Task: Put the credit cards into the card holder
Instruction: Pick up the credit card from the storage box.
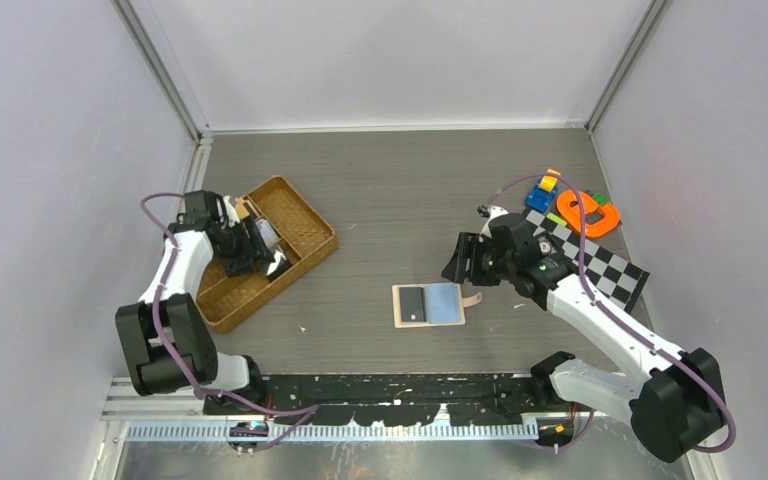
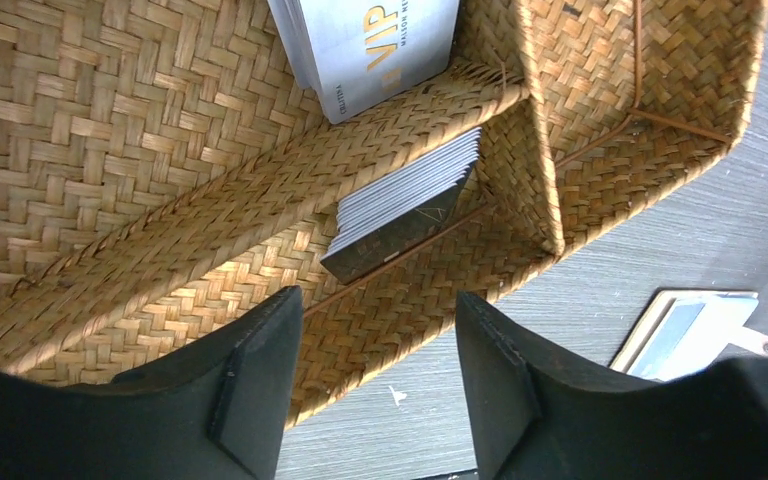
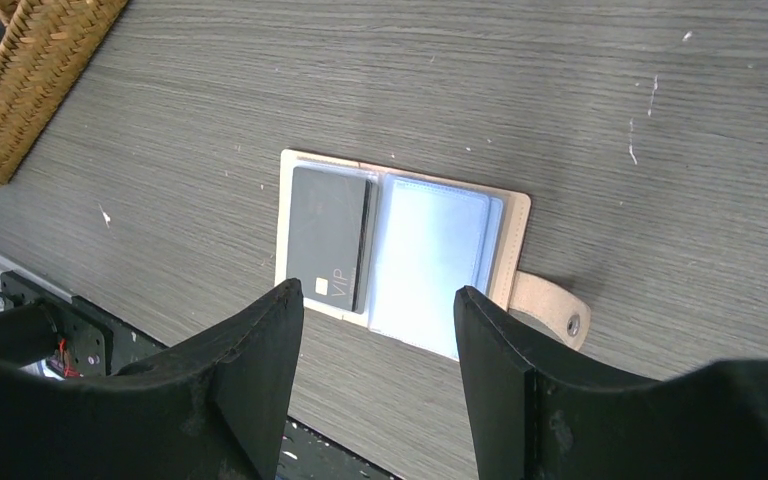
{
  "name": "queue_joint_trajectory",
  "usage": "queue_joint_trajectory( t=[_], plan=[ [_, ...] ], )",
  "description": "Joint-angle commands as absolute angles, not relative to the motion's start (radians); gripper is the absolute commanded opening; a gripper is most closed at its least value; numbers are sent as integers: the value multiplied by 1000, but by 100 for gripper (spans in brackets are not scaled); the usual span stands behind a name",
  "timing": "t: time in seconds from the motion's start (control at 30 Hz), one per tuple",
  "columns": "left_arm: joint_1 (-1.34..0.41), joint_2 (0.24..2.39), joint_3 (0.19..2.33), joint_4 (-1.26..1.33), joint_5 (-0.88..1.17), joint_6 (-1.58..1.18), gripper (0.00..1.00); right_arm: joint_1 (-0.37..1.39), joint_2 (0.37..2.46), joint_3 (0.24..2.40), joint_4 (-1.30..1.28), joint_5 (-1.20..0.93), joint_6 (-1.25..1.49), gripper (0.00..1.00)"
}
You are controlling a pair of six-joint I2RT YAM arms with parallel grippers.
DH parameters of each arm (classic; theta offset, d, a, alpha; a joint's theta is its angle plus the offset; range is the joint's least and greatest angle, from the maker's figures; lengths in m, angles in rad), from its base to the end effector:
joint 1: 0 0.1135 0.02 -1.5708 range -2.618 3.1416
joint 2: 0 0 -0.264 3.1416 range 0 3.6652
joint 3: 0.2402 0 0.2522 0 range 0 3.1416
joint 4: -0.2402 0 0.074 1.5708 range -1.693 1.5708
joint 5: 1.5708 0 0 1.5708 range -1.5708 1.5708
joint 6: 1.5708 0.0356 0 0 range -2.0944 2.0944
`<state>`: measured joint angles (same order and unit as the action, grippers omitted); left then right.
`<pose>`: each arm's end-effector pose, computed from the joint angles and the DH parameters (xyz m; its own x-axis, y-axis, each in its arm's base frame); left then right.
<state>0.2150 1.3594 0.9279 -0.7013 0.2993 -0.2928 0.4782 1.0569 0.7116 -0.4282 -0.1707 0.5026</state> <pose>0.2543 0.0448 0.2259 -0.8235 -0.4621 -0.3290 -0.3336 0.8636 -0.3781 0.1917 0.1062 0.2407 -0.8140 0.1128 -0.5698 -0.1932 0.8726 0.4487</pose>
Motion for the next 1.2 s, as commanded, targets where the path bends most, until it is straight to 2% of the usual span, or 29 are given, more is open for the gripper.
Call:
queue_joint_trajectory(
  t=[0.0,0.57,0.93,1.17],
  plan=[
    [230,1411,974,-686,336,-296,57,469,1025,706,-408,-186,494,62],
    [233,1511,1014,-717,220,-269,41,457,1017,689,-396,-208,499,61],
    [248,1518,1012,-706,248,-257,34,454,993,671,-390,-216,501,61],
    [254,1521,1012,-700,290,-245,24,451,988,661,-383,-221,504,61]
  ],
)
